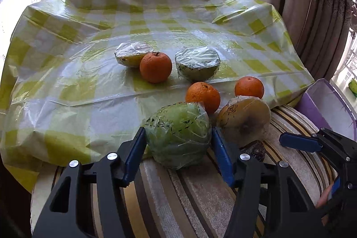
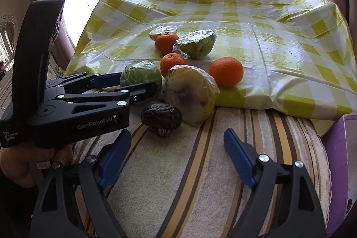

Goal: Organize fruits
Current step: 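Grasp the wrapped green cabbage with the left tool while the right tool grasps a dried fruit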

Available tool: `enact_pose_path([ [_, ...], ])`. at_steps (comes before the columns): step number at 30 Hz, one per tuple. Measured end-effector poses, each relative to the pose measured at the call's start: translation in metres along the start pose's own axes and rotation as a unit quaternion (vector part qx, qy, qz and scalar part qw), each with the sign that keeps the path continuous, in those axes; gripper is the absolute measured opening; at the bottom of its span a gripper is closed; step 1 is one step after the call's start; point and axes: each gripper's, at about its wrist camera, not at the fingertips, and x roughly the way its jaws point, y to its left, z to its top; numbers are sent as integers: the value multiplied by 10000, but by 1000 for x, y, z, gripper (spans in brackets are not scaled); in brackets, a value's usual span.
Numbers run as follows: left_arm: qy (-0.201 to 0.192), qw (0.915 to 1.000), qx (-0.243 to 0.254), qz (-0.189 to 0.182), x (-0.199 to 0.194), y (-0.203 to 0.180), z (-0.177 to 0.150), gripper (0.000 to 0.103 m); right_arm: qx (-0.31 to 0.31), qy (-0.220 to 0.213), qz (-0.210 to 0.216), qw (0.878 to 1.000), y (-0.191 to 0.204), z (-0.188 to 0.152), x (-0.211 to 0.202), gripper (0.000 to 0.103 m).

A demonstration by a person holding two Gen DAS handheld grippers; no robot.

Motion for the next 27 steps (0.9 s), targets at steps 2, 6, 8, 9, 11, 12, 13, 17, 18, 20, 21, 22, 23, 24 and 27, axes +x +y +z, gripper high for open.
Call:
enact_pose_path([
  [2,-103,9997,-218,52,-4,7,-1,57,14,15,20,10000,0,2,3,80],
  [6,-224,9983,-532,123,-8,17,-2,57,78,29,112,9999,0,5,7,72],
  [8,-240,9977,-615,139,-9,20,-3,57,129,57,179,9997,-2,7,10,67],
  [9,-240,9976,-632,140,-9,21,-3,57,145,69,206,9997,-1,8,11,65],
  [11,-247,9976,-634,155,-9,21,-3,57,161,85,253,9995,-1,9,13,62],
  [12,-245,9976,-624,160,-8,20,-3,57,159,85,267,9995,-1,9,14,62],
  [13,-243,9977,-616,162,-8,20,-3,57,160,81,272,9995,0,10,14,62],
  [17,-236,9978,-597,163,-8,20,-4,57,160,55,283,9995,1,10,13,61],
  [18,-235,9978,-592,166,-8,20,-4,57,161,35,278,9995,1,10,13,57],
  [20,-232,9979,-582,164,-7,20,-4,57,180,-9,309,9994,1,9,10,53],
  [21,-233,9979,-585,166,-7,20,-4,57,199,-14,334,9992,0,9,9,52],
  [22,-233,9979,-587,165,-7,19,-4,57,229,-24,343,9991,0,8,8,52],
  [23,-230,9979,-587,164,-7,19,-4,57,253,-34,354,9990,0,7,7,50],
  [24,-232,9979,-587,165,-7,19,-4,57,255,-37,390,9989,0,6,5,47],
  [27,-229,9979,-588,166,-7,19,-4,57,189,-15,465,9987,4,2,4,42],
])
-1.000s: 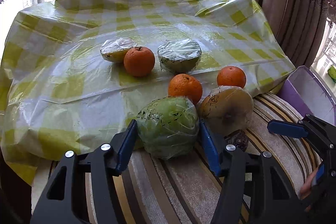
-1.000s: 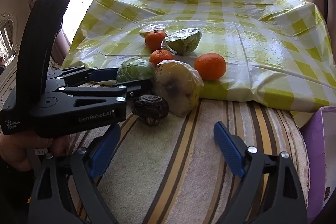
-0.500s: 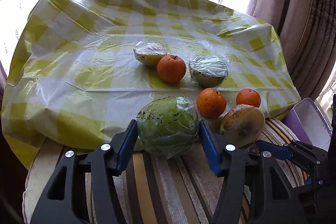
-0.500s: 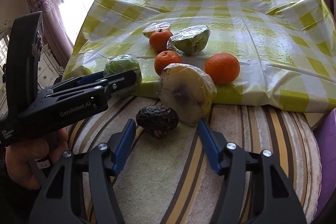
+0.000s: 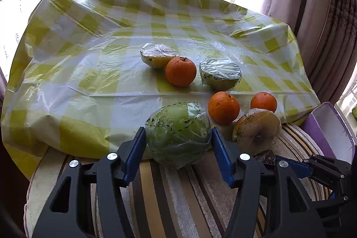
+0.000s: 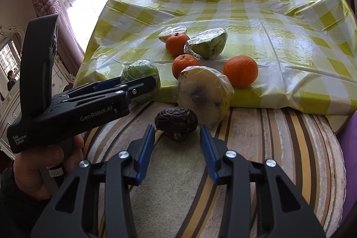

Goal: Organize fruits
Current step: 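Grasp the wrapped green cabbage with the left tool while the right tool grasps a dried fruit, then lift and carry the cabbage and dried fruit over the white box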

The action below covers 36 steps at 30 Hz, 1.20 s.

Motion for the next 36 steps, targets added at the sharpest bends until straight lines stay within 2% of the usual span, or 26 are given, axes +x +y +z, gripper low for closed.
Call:
enact_pose_path([
  [11,11,10000,3,-3,0,-1,0,57,-20,116,7,9999,3,6,10,43],
  [14,14,10000,12,2,0,-1,0,57,-73,153,-92,9998,5,8,13,47],
  [17,19,10000,24,-4,2,-2,-2,57,-164,199,-139,9996,8,10,17,47],
  [19,21,10000,28,-3,2,-2,-2,57,-209,231,-160,9994,9,11,20,45],
  [20,19,10000,30,-1,2,-2,-2,57,-203,238,-151,9994,9,11,20,41],
  [36,-103,9998,145,100,-6,-7,-2,57,-143,21,1,9999,3,4,1,40],
])
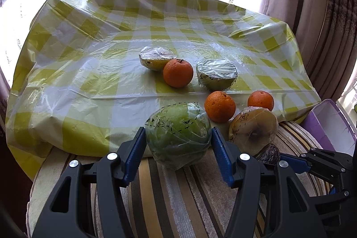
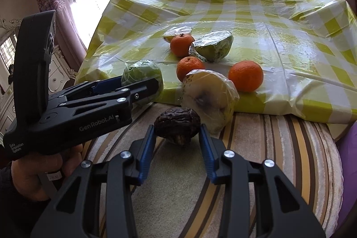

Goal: Organize fruits
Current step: 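Lift and carry the cabbage and dried fruit over the white box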

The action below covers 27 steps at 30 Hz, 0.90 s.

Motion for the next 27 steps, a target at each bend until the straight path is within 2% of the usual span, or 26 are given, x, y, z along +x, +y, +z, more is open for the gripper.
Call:
enact_pose_path([
  [14,-205,9994,266,46,-16,-22,7,57,314,-396,-56,9987,-27,-1,-40,40],
  [27,-251,9974,654,-150,-19,-59,16,57,793,-757,-396,9932,-75,-13,-88,40],
])
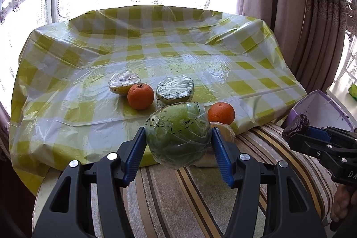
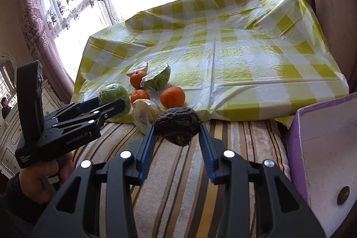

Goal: Organize fruits
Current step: 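Lift and carry the cabbage and dried fruit over the white box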

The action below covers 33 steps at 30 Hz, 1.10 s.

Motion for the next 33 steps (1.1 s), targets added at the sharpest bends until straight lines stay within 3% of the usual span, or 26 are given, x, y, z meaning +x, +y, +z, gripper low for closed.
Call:
enact_pose_path([
  [16,-80,9949,831,-572,11,-85,21,57,835,-234,-659,9941,-86,-11,-43,40],
  [33,56,9707,1884,-1492,36,-207,27,57,1633,-153,-2094,9640,-197,-41,-89,40],
])
